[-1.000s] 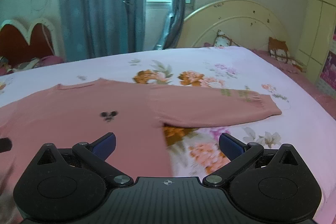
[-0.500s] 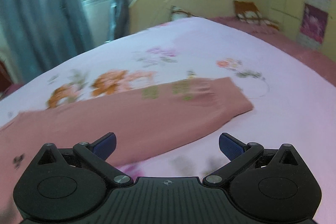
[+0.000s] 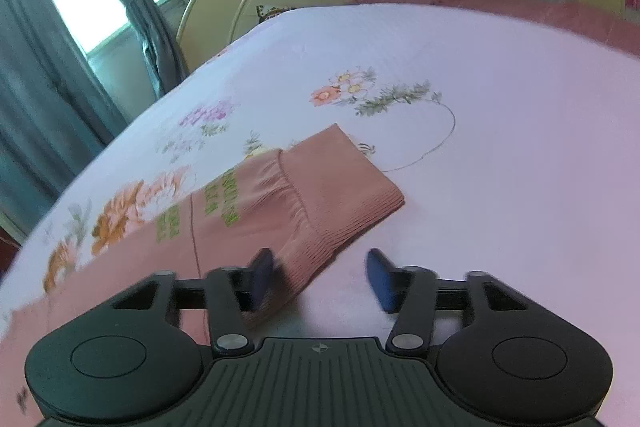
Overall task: Fold small clothes
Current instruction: 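Move the right tool toward the cuff of the sleeve nearest it, then close the right gripper on the ribbed sleeve cuff, then carry the held sleeve across the sweatshirt body toward the collar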
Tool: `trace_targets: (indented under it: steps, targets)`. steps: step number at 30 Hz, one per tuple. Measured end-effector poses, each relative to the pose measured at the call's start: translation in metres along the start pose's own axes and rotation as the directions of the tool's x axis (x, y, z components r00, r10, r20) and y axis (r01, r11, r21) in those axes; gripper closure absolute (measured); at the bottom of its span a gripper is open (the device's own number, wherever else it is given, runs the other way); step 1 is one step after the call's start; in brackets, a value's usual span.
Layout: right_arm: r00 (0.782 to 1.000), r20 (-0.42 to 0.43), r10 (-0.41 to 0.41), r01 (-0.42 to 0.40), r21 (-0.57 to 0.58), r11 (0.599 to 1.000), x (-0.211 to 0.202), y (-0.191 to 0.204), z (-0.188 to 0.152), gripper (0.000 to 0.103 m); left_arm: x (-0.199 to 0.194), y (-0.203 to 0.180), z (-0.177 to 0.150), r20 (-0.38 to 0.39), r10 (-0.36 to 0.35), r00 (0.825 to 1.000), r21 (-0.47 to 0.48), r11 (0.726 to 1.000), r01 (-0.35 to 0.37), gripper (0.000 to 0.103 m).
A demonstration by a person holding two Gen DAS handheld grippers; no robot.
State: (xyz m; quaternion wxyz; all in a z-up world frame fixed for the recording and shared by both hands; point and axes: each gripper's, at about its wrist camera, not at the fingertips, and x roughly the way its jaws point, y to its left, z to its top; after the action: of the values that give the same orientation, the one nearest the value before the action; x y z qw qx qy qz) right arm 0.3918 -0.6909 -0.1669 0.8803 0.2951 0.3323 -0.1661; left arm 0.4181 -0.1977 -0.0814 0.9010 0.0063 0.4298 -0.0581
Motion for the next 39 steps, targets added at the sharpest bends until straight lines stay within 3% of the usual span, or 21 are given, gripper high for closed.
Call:
trace_targets:
  steps: [4, 8, 11, 12, 15, 16, 19, 22, 24, 27, 32, 39]
  targets:
    - [0.998, 0.006, 0.067, -0.067, 0.083, 0.994, 0.006, -0.019, 0.006, 0.071, 0.000, -0.005, 0.004, 0.005, 0.007, 1.000, 0.005, 1.000, -0.007, 0.000]
    - [0.994, 0.004, 0.113, -0.113, 0.096, 0.989, 0.013, -0.013, 0.007, 0.071, 0.002, -0.008, 0.004, -0.009, 0.012, 1.000, 0.000, 1.000, -0.012, 0.000]
    - [0.981, -0.011, 0.192, -0.189, 0.132, 0.973, 0.012, -0.011, 0.005, 0.071, 0.000, -0.010, 0.005, -0.007, 0.006, 1.000, 0.000, 1.000, -0.006, 0.000]
    - [0.983, -0.011, 0.185, -0.183, 0.123, 0.975, 0.012, -0.010, 0.004, 0.072, -0.001, -0.010, 0.006, -0.005, 0.007, 1.000, 0.002, 1.000, -0.007, 0.000]
    - [0.993, 0.011, 0.118, -0.118, 0.163, 0.980, 0.010, -0.019, 0.009, 0.090, -0.005, -0.008, 0.007, 0.009, 0.013, 1.000, 0.009, 1.000, -0.013, 0.000]
    - [0.993, 0.001, 0.116, -0.114, 0.178, 0.977, 0.013, -0.022, 0.011, 0.092, -0.006, -0.006, 0.007, 0.009, 0.019, 1.000, 0.010, 1.000, -0.019, 0.000]
    - [0.997, -0.015, 0.076, -0.074, 0.082, 0.994, 0.015, -0.009, 0.015, 0.094, -0.007, 0.005, 0.006, 0.002, 0.024, 1.000, -0.004, 1.000, -0.024, 0.000]
    - [0.995, 0.047, 0.084, -0.085, 0.033, 0.996, -0.003, 0.007, 0.018, 0.094, -0.007, 0.014, 0.004, -0.015, 0.014, 1.000, -0.001, 1.000, -0.015, 0.000]
    - [1.000, -0.020, -0.022, 0.022, -0.033, 0.999, 0.010, 0.013, 0.015, 0.095, -0.007, 0.024, 0.000, -0.018, 0.016, 1.000, -0.010, 1.000, -0.016, 0.000]
    - [0.999, -0.038, -0.038, 0.038, -0.002, 0.999, 0.009, 0.018, 0.016, 0.095, -0.011, 0.040, -0.004, -0.014, 0.024, 1.000, -0.014, 1.000, -0.024, 0.000]
    - [0.995, -0.007, 0.099, -0.099, -0.049, 0.994, -0.016, 0.065, 0.005, 0.095, -0.007, 0.079, -0.012, -0.022, 0.049, 0.999, -0.015, 0.999, -0.050, 0.000]
    - [0.979, -0.079, 0.190, -0.202, -0.202, 0.958, -0.025, 0.181, -0.069, 0.095, -0.001, 0.150, -0.016, -0.023, -0.029, 0.999, -0.098, 0.995, 0.027, 0.000]
